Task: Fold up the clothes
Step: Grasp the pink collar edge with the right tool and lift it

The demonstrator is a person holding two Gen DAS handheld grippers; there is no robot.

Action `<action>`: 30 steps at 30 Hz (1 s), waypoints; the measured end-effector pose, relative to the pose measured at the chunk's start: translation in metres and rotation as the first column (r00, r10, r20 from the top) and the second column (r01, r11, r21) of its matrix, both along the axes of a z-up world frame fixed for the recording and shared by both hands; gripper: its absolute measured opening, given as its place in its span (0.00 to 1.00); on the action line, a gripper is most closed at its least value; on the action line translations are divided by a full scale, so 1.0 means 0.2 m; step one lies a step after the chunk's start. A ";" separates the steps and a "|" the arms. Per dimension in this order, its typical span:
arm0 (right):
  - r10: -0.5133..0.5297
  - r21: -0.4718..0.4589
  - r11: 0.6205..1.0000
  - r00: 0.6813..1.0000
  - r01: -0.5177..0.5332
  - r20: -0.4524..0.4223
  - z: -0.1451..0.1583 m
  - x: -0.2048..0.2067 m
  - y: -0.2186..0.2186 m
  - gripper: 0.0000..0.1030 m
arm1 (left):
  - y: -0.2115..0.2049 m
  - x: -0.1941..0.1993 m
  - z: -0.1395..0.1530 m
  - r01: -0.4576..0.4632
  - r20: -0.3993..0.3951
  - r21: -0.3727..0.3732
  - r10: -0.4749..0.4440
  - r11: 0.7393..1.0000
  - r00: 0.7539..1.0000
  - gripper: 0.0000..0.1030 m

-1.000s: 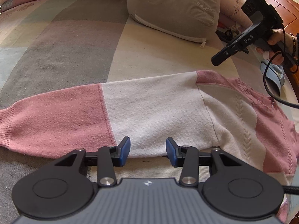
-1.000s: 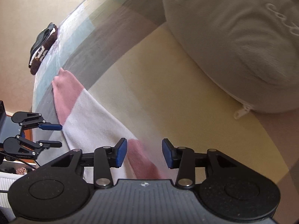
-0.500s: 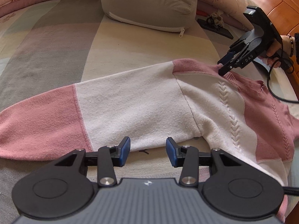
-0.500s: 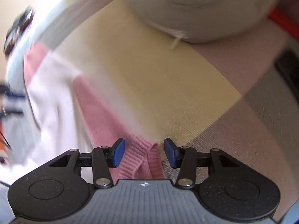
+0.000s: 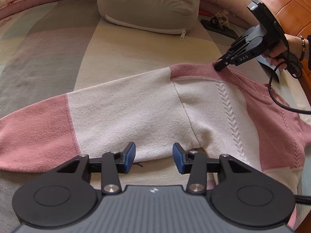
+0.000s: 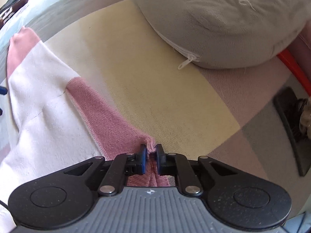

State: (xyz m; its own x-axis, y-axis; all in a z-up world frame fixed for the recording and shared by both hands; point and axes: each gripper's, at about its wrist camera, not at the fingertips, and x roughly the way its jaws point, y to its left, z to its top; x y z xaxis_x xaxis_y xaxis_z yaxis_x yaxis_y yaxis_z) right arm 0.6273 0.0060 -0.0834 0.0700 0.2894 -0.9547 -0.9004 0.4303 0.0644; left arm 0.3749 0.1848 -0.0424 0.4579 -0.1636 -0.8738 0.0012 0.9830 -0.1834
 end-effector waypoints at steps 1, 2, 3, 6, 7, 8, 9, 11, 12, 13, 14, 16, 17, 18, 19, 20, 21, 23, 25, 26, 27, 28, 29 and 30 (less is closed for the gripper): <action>-0.040 0.033 0.999 0.999 0.040 -0.012 0.02 0.01 -0.02 0.19 | -0.01 0.00 0.01 0.010 0.002 0.004 -0.010 1.000 1.000 0.41; -0.092 0.079 0.992 0.995 0.094 -0.025 0.05 0.03 -0.06 0.24 | -0.01 0.01 0.02 0.019 0.004 0.007 -0.019 1.000 1.000 0.41; -0.149 0.125 0.980 0.988 0.153 -0.041 0.09 0.04 -0.12 0.29 | -0.02 0.01 0.03 0.029 0.006 0.011 -0.029 1.000 1.000 0.42; -0.307 0.207 0.926 0.949 0.314 -0.066 0.19 0.08 -0.33 0.30 | -0.04 0.03 0.05 0.066 0.007 0.030 -0.066 0.997 0.998 0.42; -0.336 0.195 0.920 0.940 0.340 -0.051 0.20 0.07 -0.40 0.30 | -0.05 0.04 0.06 0.078 0.006 0.033 -0.078 0.996 0.997 0.42; -0.365 0.183 0.913 0.930 0.365 -0.036 0.21 0.07 -0.48 0.31 | -0.06 0.05 0.06 0.090 0.006 0.037 -0.090 0.995 0.996 0.42; -0.393 0.171 0.905 0.920 0.390 -0.021 0.23 0.07 -0.55 0.36 | -0.07 0.06 0.06 0.100 0.008 0.039 -0.101 0.994 0.995 0.42; -0.424 0.147 0.895 0.906 0.421 -0.016 0.21 0.04 -0.68 0.40 | -0.11 0.08 0.06 0.124 0.013 0.036 -0.125 0.992 0.992 0.42; -0.433 0.135 0.892 0.901 0.431 -0.021 0.20 0.02 -0.74 0.41 | -0.13 0.09 0.06 0.138 0.017 0.035 -0.139 0.990 0.990 0.42; -0.442 0.122 0.889 0.897 0.441 -0.027 0.18 0.00 -0.80 0.41 | -0.16 0.10 0.06 0.153 0.021 0.036 -0.154 0.988 0.988 0.42; -0.450 0.110 0.886 0.892 0.451 -0.032 0.17 -0.02 -0.86 0.41 | -0.19 0.11 0.06 0.170 0.026 0.038 -0.171 0.985 0.985 0.42; -0.468 0.084 0.879 0.883 0.470 -0.042 0.13 -0.06 -0.97 0.41 | -0.25 0.13 0.06 0.202 0.032 0.035 -0.204 0.979 0.979 0.42; -0.477 0.071 0.875 0.878 0.479 -0.047 0.12 -0.08 -1.03 0.41 | -0.28 0.14 0.06 0.220 0.031 0.032 -0.221 0.975 0.975 0.42; -0.486 0.058 0.871 0.873 0.488 -0.052 0.10 -0.11 -1.09 0.43 | -0.31 0.15 0.06 0.238 0.029 0.030 -0.239 0.971 0.971 0.42; -0.495 0.045 0.866 0.867 0.497 -0.056 0.09 -0.13 -1.15 0.43 | -0.33 0.16 0.05 0.255 0.027 0.027 -0.256 0.967 0.966 0.42; -0.503 0.032 0.862 0.862 0.506 -0.061 0.07 -0.15 -1.20 0.43 | -0.36 0.17 0.04 0.268 0.020 0.032 -0.269 0.963 0.963 0.42; -0.512 0.019 0.857 0.856 0.514 -0.065 0.05 -0.17 -1.26 0.43 | -0.39 0.18 0.04 0.281 0.013 0.037 -0.281 0.959 0.959 0.42; -0.494 -0.008 0.869 0.867 0.495 -0.073 0.02 -0.18 -1.31 0.43 | -0.43 0.19 0.04 0.298 0.003 0.052 -0.299 0.953 0.954 0.42; -0.456 -0.022 0.889 0.885 0.456 -0.095 -0.01 -0.16 -1.32 0.43 | -0.47 0.21 0.04 0.309 -0.003 0.055 -0.309 0.950 0.951 0.42; -0.439 -0.016 0.898 0.890 0.441 -0.119 -0.01 -0.13 -1.31 0.43 | -0.48 0.22 0.04 0.314 -0.007 0.055 -0.314 0.948 0.949 0.42; -0.420 -0.009 0.906 0.896 0.423 -0.147 -0.02 -0.10 -1.31 0.43 | -0.50 0.23 0.04 0.318 -0.010 0.055 -0.318 0.946 0.948 0.42; -0.393 -0.001 0.917 0.902 0.400 -0.179 -0.02 -0.06 -1.31 0.43 | -0.51 0.24 0.03 0.318 -0.016 0.058 -0.317 0.946 0.948 0.42; -0.370 0.005 0.925 0.906 0.379 -0.206 -0.03 -0.02 -1.31 0.43 | -0.53 0.26 0.03 0.318 -0.020 0.060 -0.317 0.946 0.948 0.42; -0.353 0.006 0.931 0.902 0.366 -0.250 -0.05 0.03 -1.31 0.43 | -0.55 0.27 0.03 0.319 -0.022 0.056 -0.318 0.946 0.948 0.42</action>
